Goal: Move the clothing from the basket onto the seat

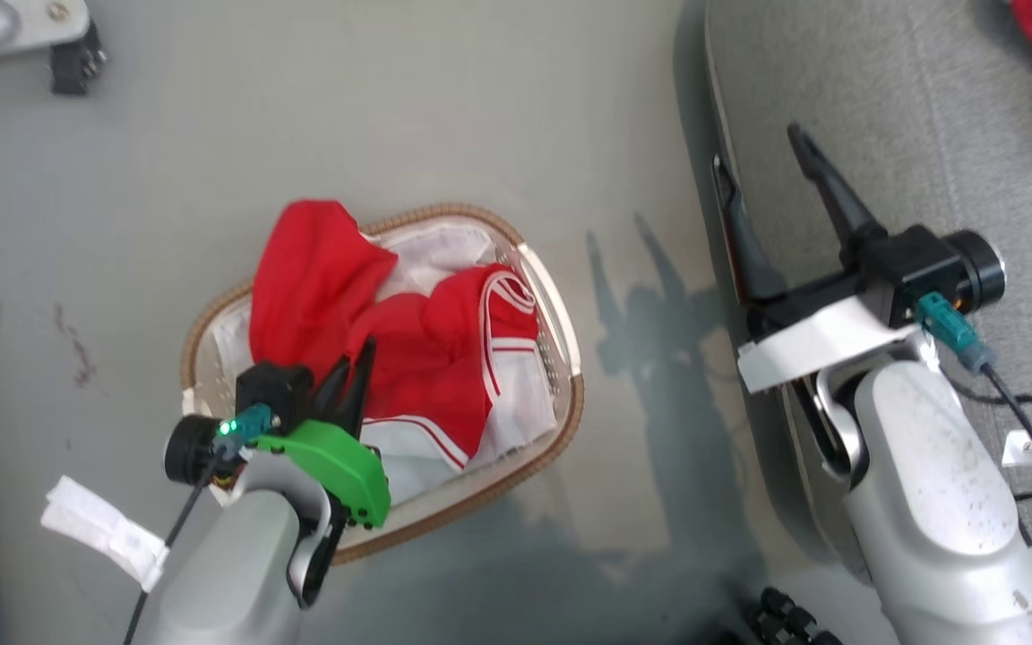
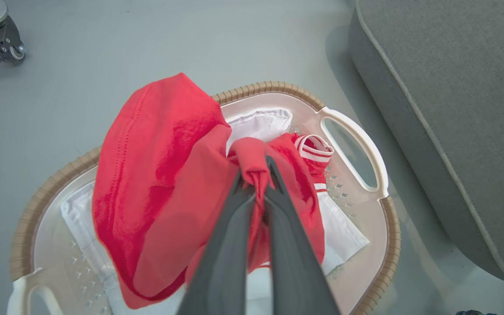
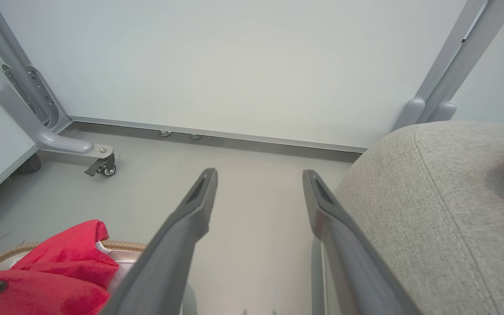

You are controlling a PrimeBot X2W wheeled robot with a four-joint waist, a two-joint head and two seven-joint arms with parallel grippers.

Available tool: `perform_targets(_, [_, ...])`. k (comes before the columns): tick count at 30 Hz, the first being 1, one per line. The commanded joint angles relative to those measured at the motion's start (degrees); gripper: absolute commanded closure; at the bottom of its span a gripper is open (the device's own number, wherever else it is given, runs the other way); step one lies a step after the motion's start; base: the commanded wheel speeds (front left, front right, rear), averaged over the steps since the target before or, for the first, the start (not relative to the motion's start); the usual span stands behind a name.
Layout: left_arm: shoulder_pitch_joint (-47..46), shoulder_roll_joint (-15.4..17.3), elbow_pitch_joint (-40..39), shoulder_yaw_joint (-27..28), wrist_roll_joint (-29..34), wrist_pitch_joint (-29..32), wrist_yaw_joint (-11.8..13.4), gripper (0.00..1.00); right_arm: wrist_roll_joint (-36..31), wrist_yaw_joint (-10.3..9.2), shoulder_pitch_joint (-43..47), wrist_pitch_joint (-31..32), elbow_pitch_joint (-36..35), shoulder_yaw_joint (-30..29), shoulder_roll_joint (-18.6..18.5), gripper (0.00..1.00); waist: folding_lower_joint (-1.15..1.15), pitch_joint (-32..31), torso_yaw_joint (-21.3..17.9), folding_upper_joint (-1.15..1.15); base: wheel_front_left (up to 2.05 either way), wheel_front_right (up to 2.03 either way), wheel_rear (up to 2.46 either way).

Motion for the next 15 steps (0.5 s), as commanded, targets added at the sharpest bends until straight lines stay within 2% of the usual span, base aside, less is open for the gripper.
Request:
perform_targets(1, [2.3,-0.3,-0.9,0.7,0.8,0.0,-0.1,1.0,0.1,-0.08,1.9,-0.1,0.7,-0.1,-0.2,0.0,0.0,-8.2,1.6,0.0,0.0,0.0,0.0])
perform_targets(15, [13.7,-2.8,-15.2,5.2,5.9,0.0,-0.1,1.0,0.8,-0.08,12.9,-0.1,5.0,-0.9,-0.2,0.0,0.0,-25.7,5.4,0.0,0.0,0.0,0.0])
